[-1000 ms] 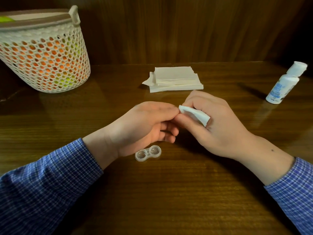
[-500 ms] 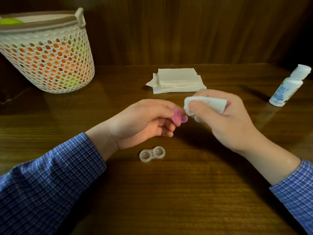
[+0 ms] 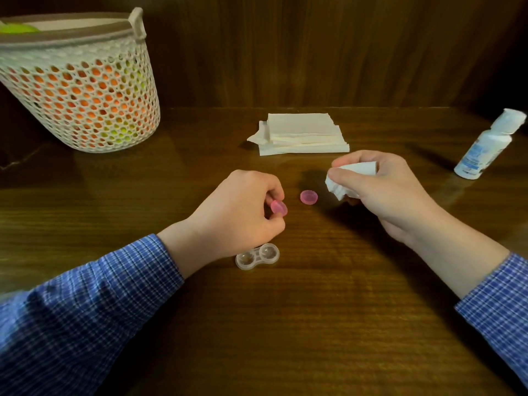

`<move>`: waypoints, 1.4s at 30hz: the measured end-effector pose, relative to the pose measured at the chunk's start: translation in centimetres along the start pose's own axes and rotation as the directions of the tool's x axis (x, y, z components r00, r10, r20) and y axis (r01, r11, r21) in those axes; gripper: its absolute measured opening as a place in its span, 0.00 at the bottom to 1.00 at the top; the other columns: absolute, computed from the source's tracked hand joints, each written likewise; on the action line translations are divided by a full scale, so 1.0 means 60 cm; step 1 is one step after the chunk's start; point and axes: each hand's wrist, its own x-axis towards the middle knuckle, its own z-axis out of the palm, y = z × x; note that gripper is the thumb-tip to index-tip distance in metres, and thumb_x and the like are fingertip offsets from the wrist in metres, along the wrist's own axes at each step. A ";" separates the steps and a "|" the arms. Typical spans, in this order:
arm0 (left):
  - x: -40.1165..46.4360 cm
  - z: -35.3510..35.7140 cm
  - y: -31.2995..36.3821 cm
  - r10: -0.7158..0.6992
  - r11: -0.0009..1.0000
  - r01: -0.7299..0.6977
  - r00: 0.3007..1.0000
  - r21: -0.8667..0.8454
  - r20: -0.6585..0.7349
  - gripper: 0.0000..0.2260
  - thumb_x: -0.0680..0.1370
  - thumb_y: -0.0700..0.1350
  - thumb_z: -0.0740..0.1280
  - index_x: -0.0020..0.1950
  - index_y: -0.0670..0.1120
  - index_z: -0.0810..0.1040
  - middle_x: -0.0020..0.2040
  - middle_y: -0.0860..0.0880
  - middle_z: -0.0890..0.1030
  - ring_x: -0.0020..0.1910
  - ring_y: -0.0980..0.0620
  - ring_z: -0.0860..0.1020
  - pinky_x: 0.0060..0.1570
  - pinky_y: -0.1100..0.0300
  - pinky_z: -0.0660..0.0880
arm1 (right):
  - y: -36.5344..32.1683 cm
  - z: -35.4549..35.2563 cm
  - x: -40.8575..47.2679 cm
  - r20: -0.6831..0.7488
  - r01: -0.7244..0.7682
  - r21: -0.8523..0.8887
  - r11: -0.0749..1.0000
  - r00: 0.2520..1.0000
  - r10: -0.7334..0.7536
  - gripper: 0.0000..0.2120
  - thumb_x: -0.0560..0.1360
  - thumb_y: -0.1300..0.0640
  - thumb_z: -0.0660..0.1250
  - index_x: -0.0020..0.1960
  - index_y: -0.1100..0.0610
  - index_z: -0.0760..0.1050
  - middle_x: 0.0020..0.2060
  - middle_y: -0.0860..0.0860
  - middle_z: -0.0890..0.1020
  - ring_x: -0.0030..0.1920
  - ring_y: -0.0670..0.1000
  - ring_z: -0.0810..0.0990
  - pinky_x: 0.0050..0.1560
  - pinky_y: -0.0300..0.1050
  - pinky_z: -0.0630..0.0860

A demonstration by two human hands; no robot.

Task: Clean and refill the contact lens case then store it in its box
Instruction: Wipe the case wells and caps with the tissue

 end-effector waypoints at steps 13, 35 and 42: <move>0.046 0.022 0.032 0.023 0.993 -0.009 0.993 0.122 -0.115 0.20 0.77 0.58 0.71 0.66 0.50 0.80 0.56 0.55 0.82 0.58 0.57 0.74 0.52 0.63 0.74 | -0.005 -0.006 0.005 -0.040 0.014 0.120 0.993 0.999 -0.009 0.09 0.75 0.56 0.75 0.54 0.48 0.81 0.54 0.45 0.77 0.57 0.50 0.76 0.52 0.42 0.79; 0.035 0.003 0.041 -0.057 0.821 0.070 0.998 -0.566 0.040 0.07 0.74 0.40 0.78 0.51 0.48 0.87 0.41 0.49 0.87 0.39 0.52 0.85 0.41 0.59 0.84 | -0.002 -0.011 -0.031 0.113 0.684 -0.161 0.711 0.729 -0.675 0.11 0.74 0.59 0.76 0.55 0.49 0.82 0.50 0.41 0.85 0.52 0.45 0.83 0.50 0.33 0.80; 0.039 -0.002 0.037 -0.125 0.601 0.202 0.979 -0.773 0.159 0.10 0.73 0.40 0.78 0.53 0.47 0.88 0.45 0.44 0.88 0.37 0.52 0.83 0.44 0.53 0.81 | -0.007 -0.019 -0.025 0.238 0.691 -0.077 0.719 0.713 -0.660 0.08 0.76 0.62 0.74 0.53 0.53 0.84 0.50 0.47 0.86 0.53 0.50 0.84 0.51 0.38 0.80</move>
